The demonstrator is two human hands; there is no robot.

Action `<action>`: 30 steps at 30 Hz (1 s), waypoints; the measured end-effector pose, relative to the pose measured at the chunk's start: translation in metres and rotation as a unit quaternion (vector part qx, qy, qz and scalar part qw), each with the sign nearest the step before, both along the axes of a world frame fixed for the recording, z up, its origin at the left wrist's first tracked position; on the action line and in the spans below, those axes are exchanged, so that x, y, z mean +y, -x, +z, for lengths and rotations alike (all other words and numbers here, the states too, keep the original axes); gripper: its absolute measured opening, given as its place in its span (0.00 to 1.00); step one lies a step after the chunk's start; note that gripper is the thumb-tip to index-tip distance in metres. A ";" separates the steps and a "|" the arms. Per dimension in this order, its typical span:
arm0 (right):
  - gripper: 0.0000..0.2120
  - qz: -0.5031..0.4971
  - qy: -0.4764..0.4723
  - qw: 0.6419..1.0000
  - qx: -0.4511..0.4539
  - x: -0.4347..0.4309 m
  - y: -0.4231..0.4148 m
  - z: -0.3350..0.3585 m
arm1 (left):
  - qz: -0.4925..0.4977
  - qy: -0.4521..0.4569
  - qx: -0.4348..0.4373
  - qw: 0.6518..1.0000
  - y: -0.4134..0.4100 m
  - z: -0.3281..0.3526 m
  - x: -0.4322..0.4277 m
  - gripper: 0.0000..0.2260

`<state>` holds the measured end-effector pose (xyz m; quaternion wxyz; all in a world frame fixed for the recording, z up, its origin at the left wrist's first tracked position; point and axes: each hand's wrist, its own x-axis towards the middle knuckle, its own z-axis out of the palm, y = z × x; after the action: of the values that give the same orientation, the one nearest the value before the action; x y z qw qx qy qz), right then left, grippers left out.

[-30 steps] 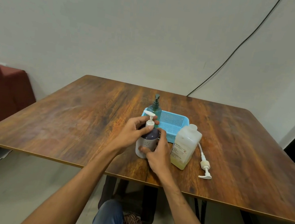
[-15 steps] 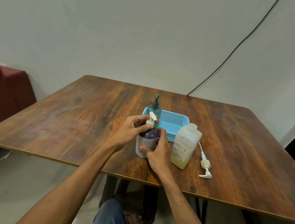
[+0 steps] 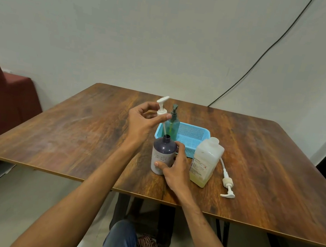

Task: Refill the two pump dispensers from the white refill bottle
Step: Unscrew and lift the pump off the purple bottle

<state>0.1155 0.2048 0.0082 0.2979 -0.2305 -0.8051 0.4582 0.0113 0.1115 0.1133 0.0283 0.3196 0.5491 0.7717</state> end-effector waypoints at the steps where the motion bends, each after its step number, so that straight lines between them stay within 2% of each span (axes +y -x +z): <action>1: 0.39 0.002 0.000 1.000 0.001 0.000 -0.001 0.001 | 0.003 -0.011 0.000 1.000 0.000 0.005 -0.003 0.15; 5: 0.38 0.010 -0.001 1.000 0.003 0.000 -0.003 0.003 | -0.001 -0.037 0.012 0.999 0.001 0.018 -0.012 0.15; 20: 0.38 0.011 0.004 1.000 -0.001 -0.001 -0.002 0.003 | 0.028 -0.021 0.025 0.999 -0.002 0.020 -0.009 0.15; 30: 0.38 0.008 0.001 1.000 -0.003 -0.001 -0.002 0.003 | 0.041 -0.017 0.005 0.999 0.000 0.018 -0.008 0.17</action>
<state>0.1172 0.2041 0.0109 0.2920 -0.2252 -0.8074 0.4605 0.0112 0.1032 0.1311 -0.0118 0.3007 0.5488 0.7799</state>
